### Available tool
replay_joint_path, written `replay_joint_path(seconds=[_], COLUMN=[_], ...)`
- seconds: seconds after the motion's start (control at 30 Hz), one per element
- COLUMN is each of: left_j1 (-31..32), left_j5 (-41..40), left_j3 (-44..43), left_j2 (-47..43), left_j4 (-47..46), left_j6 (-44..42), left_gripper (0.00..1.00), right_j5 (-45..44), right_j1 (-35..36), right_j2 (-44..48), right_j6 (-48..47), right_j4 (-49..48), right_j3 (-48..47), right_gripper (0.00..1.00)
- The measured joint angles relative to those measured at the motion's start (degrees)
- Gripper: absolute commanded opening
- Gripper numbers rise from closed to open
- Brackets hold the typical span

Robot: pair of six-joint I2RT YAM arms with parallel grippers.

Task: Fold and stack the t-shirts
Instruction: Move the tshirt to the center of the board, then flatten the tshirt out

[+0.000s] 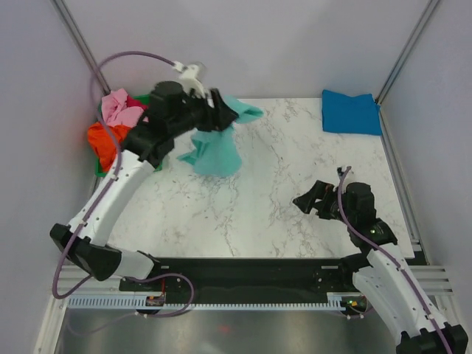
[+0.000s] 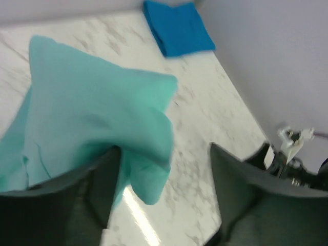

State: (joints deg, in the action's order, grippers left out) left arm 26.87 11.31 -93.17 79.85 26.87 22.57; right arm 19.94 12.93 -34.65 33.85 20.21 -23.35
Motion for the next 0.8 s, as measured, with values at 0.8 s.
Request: replay_joint_path(seconds=[0.8], left_j1=[-0.6], left_j5=[-13.7], left_j3=[28.3], left_j2=[-1.7], left_j4=[4.5], left_j6=[7.1], left_gripper=[0.88], right_j5=[-15.5], right_j1=[12.0], right_j2=[-28.2], right_j6=[-1.8], right_j4=[11.6], right_j3=[-23.4], right_gripper=[0.98])
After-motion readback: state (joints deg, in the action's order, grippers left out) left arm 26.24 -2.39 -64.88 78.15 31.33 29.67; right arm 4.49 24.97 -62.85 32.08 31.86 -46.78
